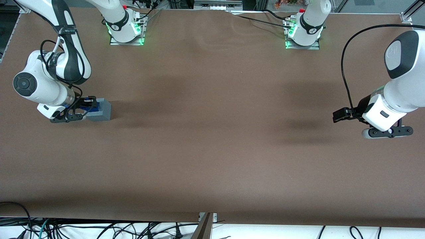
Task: Insert blue part into gray base with right arm
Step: 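Lower the blue block into the gray base's square hole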
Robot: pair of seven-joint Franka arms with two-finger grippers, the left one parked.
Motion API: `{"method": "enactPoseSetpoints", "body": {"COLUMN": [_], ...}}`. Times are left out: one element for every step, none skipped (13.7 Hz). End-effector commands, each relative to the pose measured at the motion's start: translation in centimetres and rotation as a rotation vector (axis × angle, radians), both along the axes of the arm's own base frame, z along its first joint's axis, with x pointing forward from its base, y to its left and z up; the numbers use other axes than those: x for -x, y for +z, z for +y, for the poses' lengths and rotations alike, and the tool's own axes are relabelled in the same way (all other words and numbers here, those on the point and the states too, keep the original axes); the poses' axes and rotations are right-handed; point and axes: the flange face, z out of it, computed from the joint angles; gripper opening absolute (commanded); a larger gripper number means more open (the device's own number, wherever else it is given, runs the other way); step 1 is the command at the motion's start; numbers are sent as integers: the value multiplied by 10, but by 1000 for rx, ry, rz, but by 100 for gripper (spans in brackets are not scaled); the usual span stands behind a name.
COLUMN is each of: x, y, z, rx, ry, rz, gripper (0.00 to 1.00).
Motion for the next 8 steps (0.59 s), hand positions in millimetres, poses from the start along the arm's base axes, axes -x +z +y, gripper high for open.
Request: {"method": "enactPoseSetpoints", "body": {"x": [4,4,4,4,4,4,4,3], "y": [-2,-2,-3,-3,-3,-2,-2,-3], "z": [2,2,2,2,2,2,2,2], "rx": [-10,-10,-10,-10,-10,-9,-9,-8], "ry": [-2,-2,-2,-2,-2,-2,-2,-1], "rz": [-12,-15,-15,-15,-15,-17,-17,-20], "gripper": [34,34,34,34,34,34,34,34]}}
